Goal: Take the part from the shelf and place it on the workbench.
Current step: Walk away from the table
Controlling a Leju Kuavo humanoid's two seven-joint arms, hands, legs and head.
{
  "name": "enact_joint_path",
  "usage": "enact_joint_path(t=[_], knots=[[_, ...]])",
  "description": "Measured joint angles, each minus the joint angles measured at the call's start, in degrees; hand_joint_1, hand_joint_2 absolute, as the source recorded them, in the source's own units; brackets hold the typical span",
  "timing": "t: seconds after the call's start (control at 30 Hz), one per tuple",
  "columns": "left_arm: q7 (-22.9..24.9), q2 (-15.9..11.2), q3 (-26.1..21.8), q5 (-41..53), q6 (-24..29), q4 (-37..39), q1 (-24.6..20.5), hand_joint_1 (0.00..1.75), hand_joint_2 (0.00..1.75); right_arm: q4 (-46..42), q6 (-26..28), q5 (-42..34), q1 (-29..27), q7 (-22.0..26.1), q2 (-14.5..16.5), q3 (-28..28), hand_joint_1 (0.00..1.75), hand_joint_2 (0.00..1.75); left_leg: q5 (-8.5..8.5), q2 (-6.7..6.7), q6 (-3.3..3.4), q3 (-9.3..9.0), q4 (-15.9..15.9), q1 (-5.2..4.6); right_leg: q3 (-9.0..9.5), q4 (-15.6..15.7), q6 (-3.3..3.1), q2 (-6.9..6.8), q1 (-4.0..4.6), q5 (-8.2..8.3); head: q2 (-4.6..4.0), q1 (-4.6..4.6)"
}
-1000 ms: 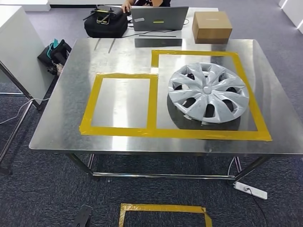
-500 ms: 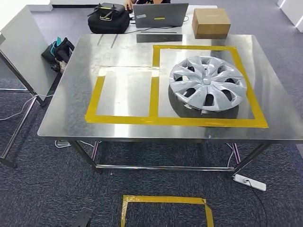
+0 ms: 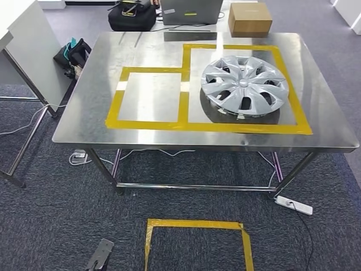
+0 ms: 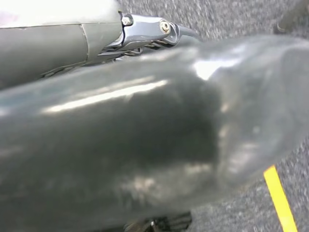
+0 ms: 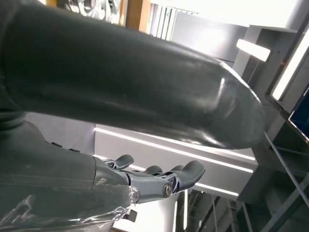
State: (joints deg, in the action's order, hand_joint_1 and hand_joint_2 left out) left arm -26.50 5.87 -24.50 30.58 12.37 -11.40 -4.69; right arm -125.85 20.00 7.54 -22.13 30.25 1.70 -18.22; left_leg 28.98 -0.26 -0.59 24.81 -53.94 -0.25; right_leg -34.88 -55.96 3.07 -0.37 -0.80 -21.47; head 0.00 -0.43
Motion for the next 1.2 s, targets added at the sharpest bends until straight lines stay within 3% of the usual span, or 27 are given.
enact_joint_path(t=[0.07,0.1,0.17,0.23,0.27,0.3,0.33,0.4,0.47,0.5,0.57,0.63,0.73,0.77,0.8,0.83,0.9,0.97,1.0,1.1,1.17,1.2], knots=[[-0.34,-0.34,-0.03,-0.22,0.07,-0.01,0.24,0.0,0.0,0.0,-0.04,0.14,-0.4,-0.43,0.56,0.1,0.0,0.0,-0.31,0.06,0.9,0.61,0.61,-0.07,-0.56,0.0,0.6,0.03,-0.13,0.71,0.0,-0.02],[-0.58,-0.49,-0.07,-0.5,0.07,-0.01,0.4,0.0,0.0,0.0,-0.03,0.19,-0.71,-0.62,0.77,0.14,0.0,0.0,-0.8,0.13,1.41,1.15,0.58,-0.06,-1.08,-0.53,0.84,0.09,-0.2,-0.06,0.0,0.02],[-1.37,-0.68,-0.33,-1.55,0.09,-0.02,0.59,0.0,0.0,0.0,0.15,0.22,-1.22,-0.98,1.19,0.16,0.0,0.0,-1.97,0.29,2.26,2.38,0.63,0.0,-2.81,-5.07,1.22,0.21,-0.26,-4.8,0.0,0.17],[-1.88,-0.78,-0.94,-2.78,0.23,-0.03,0.65,0.0,0.0,0.01,0.39,0.04,-1.43,-1.32,1.8,0.09,0.0,0.0,-3.22,0.33,2.61,3.85,0.56,-0.22,-4.67,-12.97,1.41,0.22,-0.23,-10.1,0.0,0.37],[-1.79,-0.86,-1.31,-3.29,0.22,-0.03,0.68,0.0,0.0,0.03,0.44,-0.19,-1.55,-1.48,2.17,0.03,0.0,0.0,-3.84,0.34,2.66,4.67,0.48,-0.36,-4.96,-15.95,1.4,0.22,-0.22,-11.0,0.0,0.4],[-1.58,-0.96,-1.7,-3.81,0.02,-0.03,0.74,0.0,0.0,0.07,0.43,-0.48,-1.68,-1.64,2.59,-0.03,0.0,0.0,-4.45,0.35,2.66,5.53,0.37,-0.49,-4.42,-17.27,1.32,0.22,-0.19,-10.57,0.0,0.41],[-1.33,-1.08,-2.11,-4.31,-0.38,-0.03,0.83,0.0,0.0,0.13,0.4,-0.77,-1.79,-1.79,3.02,-0.07,0.0,0.0,-5.02,0.35,2.61,6.36,0.25,-0.59,-2.86,-16.48,1.17,0.22,-0.15,-9.14,0.0,0.41],[-1.02,-1.27,-2.94,-5.04,-1.32,-0.03,1.01,0.0,0.0,0.22,0.37,-1.15,-1.83,-1.9,3.8,-0.11,0.0,0.0,-6.03,0.31,2.35,7.75,-0.04,-0.77,3.21,-9.18,0.67,0.22,0.06,-6.83,0.0,0.41],[-0.87,-1.34,-3.46,-5.14,-1.76,-0.03,1.1,0.0,0.0,0.26,0.43,-1.24,-1.73,-1.88,4.46,-0.13,0.0,0.0,-6.79,0.26,1.89,8.48,-0.37,-0.95,8.98,-0.84,0.15,0.25,0.32,-7.63,0.0,0.35],[-0.7,-1.34,-3.62,-4.99,-1.83,-0.03,1.12,0.0,0.0,0.28,0.48,-1.28,-1.7,-1.87,4.76,-0.15,0.0,0.0,-7.12,0.24,1.59,8.63,-0.49,-0.97,10.19,1.31,-0.14,0.27,0.46,-8.45,0.0,0.38],[-0.28,-1.38,-3.8,-4.53,-1.83,-0.03,1.23,0.0,0.0,0.37,0.52,-1.42,-1.72,-1.9,5.4,-0.22,0.0,0.0,-7.55,0.24,0.89,8.86,-0.62,-0.81,9.87,1.94,-0.97,0.23,0.56,-8.33,0.0,0.5],[-0.02,-1.42,-3.86,-4.2,-1.76,-0.03,1.48,0.0,0.0,0.45,0.52,-1.53,-1.73,-1.91,5.97,-0.26,0.0,0.0,-5.42,0.21,0.1,9.81,-2.5,-0.62,9.08,1.98,-1.92,0.16,0.41,-7.45,0.0,0.38],[0.06,-1.33,-3.89,-4.08,-1.71,-0.02,1.66,0.0,0.0,0.54,0.52,-1.58,-1.78,-1.92,6.56,-0.28,0.0,0.0,2.07,0.18,-0.88,13.24,-12.55,-0.14,7.64,1.91,-2.4,0.13,0.28,-6.07,0.0,-0.03],[0.08,-1.31,-3.89,-4.06,-1.69,-0.02,1.68,0.0,0.0,0.6,0.52,-1.58,-1.79,-1.93,6.7,-0.28,0.0,0.0,3.35,0.19,-1.08,14.06,-15.68,0.03,7.23,1.81,-2.34,0.13,0.27,-5.68,0.0,-0.03],[0.1,-1.31,-3.89,-4.04,-1.68,-0.02,1.7,0.0,0.0,0.67,0.52,-1.59,-1.79,-1.94,6.83,-0.3,0.0,0.0,3.41,0.19,-1.22,14.04,-17.12,0.17,6.82,1.65,-2.24,0.14,0.24,-5.34,0.0,-0.03],[0.12,-1.32,-3.9,-4.04,-1.66,-0.03,1.72,0.0,0.0,0.73,0.52,-1.6,-1.8,-1.95,6.93,-0.32,0.0,0.0,2.36,0.19,-1.31,12.97,-16.32,0.29,6.45,1.43,-2.11,0.15,0.19,-5.07,0.0,-0.05],[0.15,-1.35,-3.91,-4.01,-1.65,-0.03,1.72,0.0,0.0,0.78,0.52,-1.61,-1.8,-1.96,7.11,-0.37,0.0,0.0,-1.07,0.2,-1.4,8.27,-9.14,0.53,5.72,0.89,-1.8,0.16,0.06,-4.83,0.0,-0.05],[0.21,-1.19,-3.88,-3.52,-1.81,-0.03,1.67,0.0,0.0,0.79,0.49,-1.72,-1.69,-1.94,7.25,-0.41,0.0,0.0,-2.68,0.13,-1.01,4.5,-2.63,0.53,5.12,0.41,-1.26,0.15,0.14,-4.73,0.0,-0.04],[0.23,-1.01,-3.81,-2.95,-1.93,-0.02,1.66,0.0,0.0,0.79,0.46,-1.82,-1.61,-1.9,7.32,-0.45,0.0,0.0,-2.6,0.1,-0.62,3.91,-1.33,0.46,4.88,0.27,-0.9,0.17,0.22,-4.6,0.0,-0.06],[0.07,-0.29,-2.87,-0.13,-1.91,-0.03,1.58,0.0,0.0,0.89,0.21,-2.64,-1.3,-1.86,7.52,-0.63,0.0,0.0,-2.69,0.31,0.79,4.39,-1.07,0.39,4.07,-0.17,0.11,0.37,0.21,-4.56,0.0,-0.01],[-0.12,0.27,-1.86,1.28,-1.72,-0.03,1.4,0.0,0.0,1.04,0.02,-3.3,-1.0,-1.97,7.58,-0.77,0.0,0.0,-3.1,0.67,1.59,4.77,-0.96,0.49,2.26,-3.63,0.64,0.42,0.14,-6.91,0.0,0.21],[-0.13,0.54,-1.42,1.76,-1.65,-0.03,1.33,0.0,0.0,1.15,-0.04,-3.57,-0.88,-2.01,7.59,-0.84,0.0,0.0,-3.26,0.92,1.87,5.02,-0.97,0.44,0.67,-7.34,0.82,0.41,0.13,-8.99,0.0,0.37]])
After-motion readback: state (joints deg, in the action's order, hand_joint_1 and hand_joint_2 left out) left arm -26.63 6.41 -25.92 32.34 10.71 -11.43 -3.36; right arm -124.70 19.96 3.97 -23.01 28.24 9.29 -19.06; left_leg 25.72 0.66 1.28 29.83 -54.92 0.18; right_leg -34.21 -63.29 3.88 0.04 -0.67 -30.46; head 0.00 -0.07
